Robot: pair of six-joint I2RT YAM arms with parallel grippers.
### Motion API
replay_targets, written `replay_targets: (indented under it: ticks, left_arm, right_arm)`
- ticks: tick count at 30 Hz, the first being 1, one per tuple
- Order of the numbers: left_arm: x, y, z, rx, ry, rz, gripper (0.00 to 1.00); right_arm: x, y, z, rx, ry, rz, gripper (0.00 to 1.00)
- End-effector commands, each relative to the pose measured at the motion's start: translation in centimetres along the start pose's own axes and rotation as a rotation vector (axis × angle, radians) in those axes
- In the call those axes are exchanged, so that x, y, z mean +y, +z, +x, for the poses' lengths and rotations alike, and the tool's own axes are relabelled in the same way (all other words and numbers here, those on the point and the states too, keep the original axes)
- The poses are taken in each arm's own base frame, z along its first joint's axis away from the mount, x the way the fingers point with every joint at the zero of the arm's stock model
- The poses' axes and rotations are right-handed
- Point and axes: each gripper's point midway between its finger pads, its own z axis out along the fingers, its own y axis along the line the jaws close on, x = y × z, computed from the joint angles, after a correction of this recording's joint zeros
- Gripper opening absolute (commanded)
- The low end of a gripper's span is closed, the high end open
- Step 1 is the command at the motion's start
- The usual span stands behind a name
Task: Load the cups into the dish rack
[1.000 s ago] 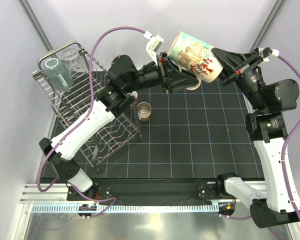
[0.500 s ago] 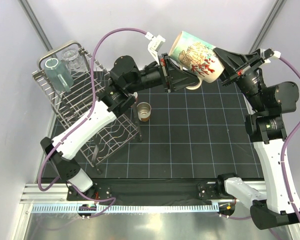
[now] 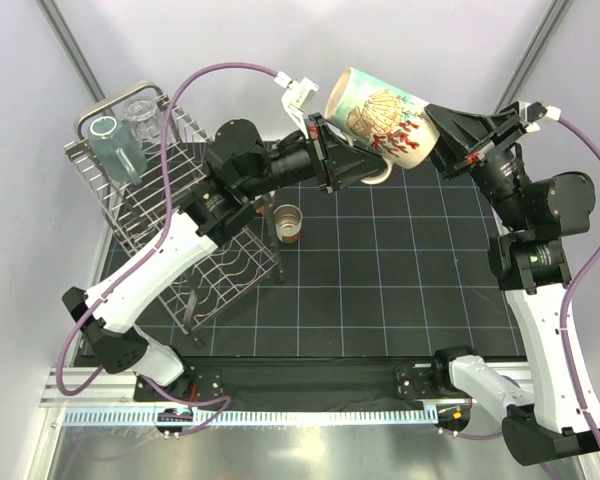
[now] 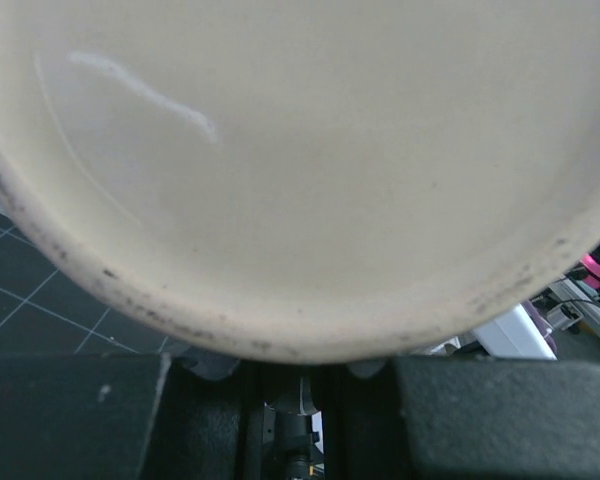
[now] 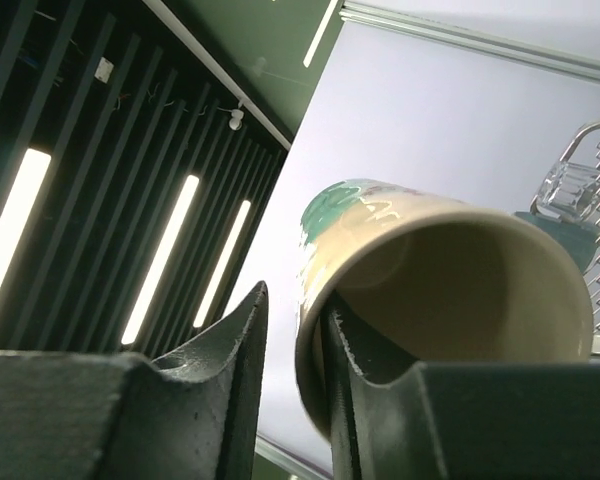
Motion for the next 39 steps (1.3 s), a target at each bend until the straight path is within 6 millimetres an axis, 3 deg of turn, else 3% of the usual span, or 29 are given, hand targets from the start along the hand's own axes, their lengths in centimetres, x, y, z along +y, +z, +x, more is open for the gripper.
replay_targets:
  ticks: [1,7,13,21,28,35,39]
  left_arm:
    - [-4.3,-2.7,-6.6,-0.204,0.138,0.038,0.00]
    - [-4.1,-3.8,-6.6,-0.204,0.185,-0.004,0.00]
    - [-3.8,-5.7,-6.5,-0.173,0.257,-0.089,0.00]
    - [-3.2,-8.9,-7.0,-0.136,0.340,-0.227,0.00]
    - [-2.9,-13.3,-8.8,-0.166,0.420,-0.381,0.00]
    - [-3.6,-19.7,-11.8,-0.237,0.487,-0.598,0.00]
    - [-3.3,-23.2,-11.8,-0.222,0.482,-0.721,0.00]
  right_arm:
    - [2.6,-1.0,1.1,0.022,-0.075,-0.094,0.31]
    - [2.2,-0.9,1.1,0.022,-0.090,-0.086,0.48]
    - [1.9,-1.0,1.1,0.020,-0.124,-0.065,0.51]
    - [-0.4,-1.3,0.8,0.015,-0.111,-0.013,0.53]
    - [-1.8,-1.3,0.8,0.028,-0.113,0.008,0.54]
    - [-3.5,-1.1,0.4,0.028,-0.095,0.041,0.53]
    - [-3.9,-1.1,0.4,0.033,-0.091,0.050,0.53]
